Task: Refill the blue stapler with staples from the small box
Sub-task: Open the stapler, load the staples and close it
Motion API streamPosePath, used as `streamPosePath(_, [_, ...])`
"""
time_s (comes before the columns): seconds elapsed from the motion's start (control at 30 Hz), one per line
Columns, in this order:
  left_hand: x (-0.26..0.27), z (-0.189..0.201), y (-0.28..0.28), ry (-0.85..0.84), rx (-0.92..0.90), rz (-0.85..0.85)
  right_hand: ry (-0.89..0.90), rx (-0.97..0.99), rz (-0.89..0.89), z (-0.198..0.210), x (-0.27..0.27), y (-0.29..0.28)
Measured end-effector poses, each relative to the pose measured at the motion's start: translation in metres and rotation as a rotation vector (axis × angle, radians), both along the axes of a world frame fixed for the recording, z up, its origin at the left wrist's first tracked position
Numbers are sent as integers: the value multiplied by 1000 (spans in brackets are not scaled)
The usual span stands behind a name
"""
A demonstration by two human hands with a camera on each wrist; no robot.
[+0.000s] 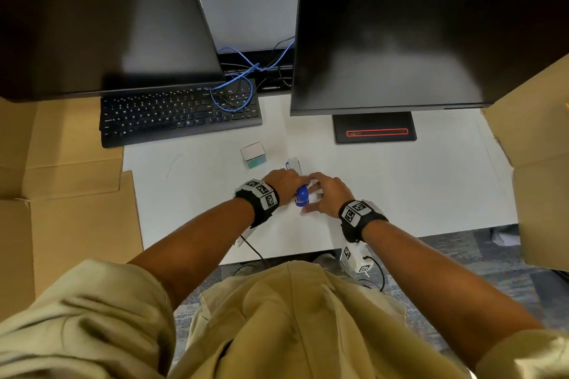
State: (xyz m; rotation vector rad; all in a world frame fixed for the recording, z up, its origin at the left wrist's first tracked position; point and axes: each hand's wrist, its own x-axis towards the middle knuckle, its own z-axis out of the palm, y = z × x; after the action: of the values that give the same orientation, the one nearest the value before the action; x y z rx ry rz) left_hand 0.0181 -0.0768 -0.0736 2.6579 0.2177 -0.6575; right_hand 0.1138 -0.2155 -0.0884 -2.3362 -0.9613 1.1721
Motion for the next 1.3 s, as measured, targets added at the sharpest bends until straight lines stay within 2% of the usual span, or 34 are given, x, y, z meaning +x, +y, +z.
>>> streamPosePath(0.13, [5, 1, 3, -81, -100, 101, -162, -28, -8, 2, 4, 5])
streamPosePath(0.23, [3, 1, 6, -161, -242, 183, -264, -68, -3, 1, 8, 6])
streamPosePath(0.37, [-11, 7, 18, -204, -455, 401, -319, -82, 10, 3, 16, 4])
streamPosePath(0.5, [-42, 10, 34, -235, -531, 495, -371, -79, 76, 5, 26, 3])
streamPosePath(0.63, [-75, 3, 49, -248, -450, 543, -408, -83, 136, 6, 29, 5])
streamPosePath(0.83, [-88, -7, 56, -215, -167, 476, -474, -106, 263, 9, 30, 9])
streamPosePath(1.0, [-79, -11, 53, -6, 153, 353, -532, -105, 341, 12, 31, 11])
streamPosePath(1.17, [-70, -15, 43, 54, 200, 381, -546, -99, 359, 10, 29, 12])
streamPosePath(1.3, [-67, -15, 36, 15, 148, 382, -526, -123, 370, 11, 27, 17])
